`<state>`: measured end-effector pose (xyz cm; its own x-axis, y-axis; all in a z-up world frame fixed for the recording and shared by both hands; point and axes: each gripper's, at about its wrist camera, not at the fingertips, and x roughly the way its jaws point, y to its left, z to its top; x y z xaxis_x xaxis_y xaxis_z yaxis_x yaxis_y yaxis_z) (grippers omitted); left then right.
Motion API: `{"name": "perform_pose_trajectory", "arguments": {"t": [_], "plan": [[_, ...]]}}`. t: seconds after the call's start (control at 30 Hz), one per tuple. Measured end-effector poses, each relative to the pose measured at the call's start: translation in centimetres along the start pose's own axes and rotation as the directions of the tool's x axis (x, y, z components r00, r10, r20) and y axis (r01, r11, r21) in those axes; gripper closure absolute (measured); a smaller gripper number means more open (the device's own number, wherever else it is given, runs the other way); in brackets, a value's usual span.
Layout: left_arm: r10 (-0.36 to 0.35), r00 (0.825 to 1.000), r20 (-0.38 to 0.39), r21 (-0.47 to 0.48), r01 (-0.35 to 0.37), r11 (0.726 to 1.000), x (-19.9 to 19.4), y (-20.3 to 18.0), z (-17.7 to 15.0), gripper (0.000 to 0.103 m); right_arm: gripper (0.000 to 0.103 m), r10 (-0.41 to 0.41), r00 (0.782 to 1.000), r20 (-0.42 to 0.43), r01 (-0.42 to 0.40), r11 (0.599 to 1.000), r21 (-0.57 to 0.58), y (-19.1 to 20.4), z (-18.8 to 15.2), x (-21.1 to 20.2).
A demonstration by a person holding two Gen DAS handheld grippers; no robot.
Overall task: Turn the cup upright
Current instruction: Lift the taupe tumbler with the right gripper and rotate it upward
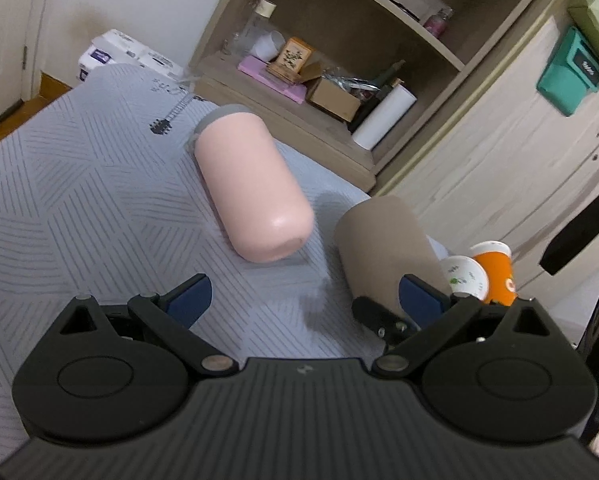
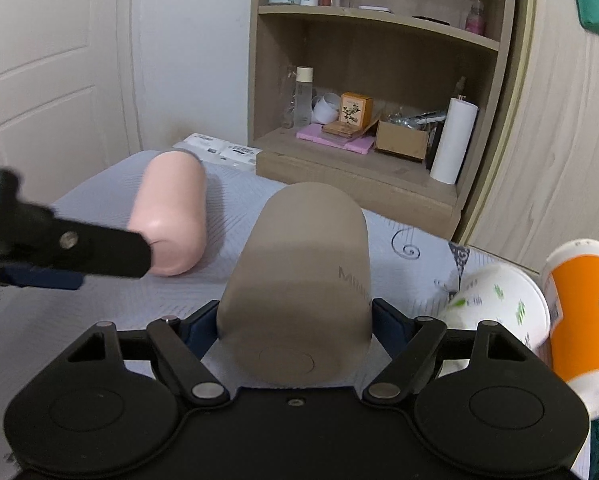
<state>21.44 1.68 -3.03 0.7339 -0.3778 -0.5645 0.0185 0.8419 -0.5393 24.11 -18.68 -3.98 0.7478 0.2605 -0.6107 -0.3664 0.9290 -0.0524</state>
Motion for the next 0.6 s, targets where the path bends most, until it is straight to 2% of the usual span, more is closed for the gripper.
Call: {"name": "perform_pose_trajectory", "arguments": {"t": [0.17, 0.3, 0.4, 0.6], "plan": [[-0.066, 0.997, -0.042, -0.014, 0.065, 0.998, -0.9, -0.8, -0.9, 0.002, 0.020, 0.031, 0.999, -0.013, -0.031, 0.999, 0.006, 1.0, -1.3, -2.8], [-0.133, 0.986, -0.096, -0.042, 0.130, 0.991, -1.7, -1.1, -2.0, 0.002, 0.020, 0.051, 0.998, -0.032, -0.051, 0.999, 0.017, 1.6, -2.6, -4.8], [-0.186, 0.972, -0.142, -0.066, 0.179, 0.982, -2.2, -1.4, -2.9, 0.002, 0.020, 0.069, 0.996, -0.052, -0.067, 0.997, 0.034, 1.9, -3.3, -6.2], [-0.287, 0.930, -0.231, -0.137, 0.261, 0.956, -2.2, -2.0, -4.8, 0.002, 0.020, 0.080, 0.994, -0.071, -0.077, 0.996, 0.043, 2.3, -4.7, -8.4]]}}
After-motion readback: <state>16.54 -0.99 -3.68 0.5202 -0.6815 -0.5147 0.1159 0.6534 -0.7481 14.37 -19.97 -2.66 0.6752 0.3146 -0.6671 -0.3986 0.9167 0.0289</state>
